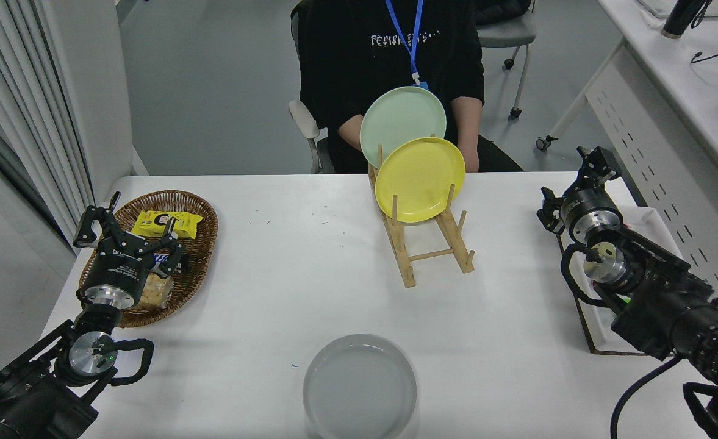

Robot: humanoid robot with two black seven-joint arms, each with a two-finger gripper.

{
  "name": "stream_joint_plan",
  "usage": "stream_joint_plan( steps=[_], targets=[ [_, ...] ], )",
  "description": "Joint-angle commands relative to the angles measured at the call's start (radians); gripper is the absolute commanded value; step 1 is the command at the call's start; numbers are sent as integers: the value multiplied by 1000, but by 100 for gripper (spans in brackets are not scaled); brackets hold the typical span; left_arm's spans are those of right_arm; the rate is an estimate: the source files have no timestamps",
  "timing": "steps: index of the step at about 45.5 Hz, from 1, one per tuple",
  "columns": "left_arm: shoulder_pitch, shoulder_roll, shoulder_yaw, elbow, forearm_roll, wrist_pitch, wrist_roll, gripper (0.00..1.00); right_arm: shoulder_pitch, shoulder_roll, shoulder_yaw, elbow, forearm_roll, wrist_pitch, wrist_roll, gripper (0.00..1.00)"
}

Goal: Place the plate on the table

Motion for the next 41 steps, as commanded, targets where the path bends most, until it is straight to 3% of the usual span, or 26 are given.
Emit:
stream_joint_plan(
  steps=[1,41],
  targets=[
    [0,0,0,0,0,0,0,98,-6,4,-9,7,-1,4,0,99],
    [0,0,0,0,0,0,0,98,-32,-3,-20,27,-21,33,-55,99]
  ],
)
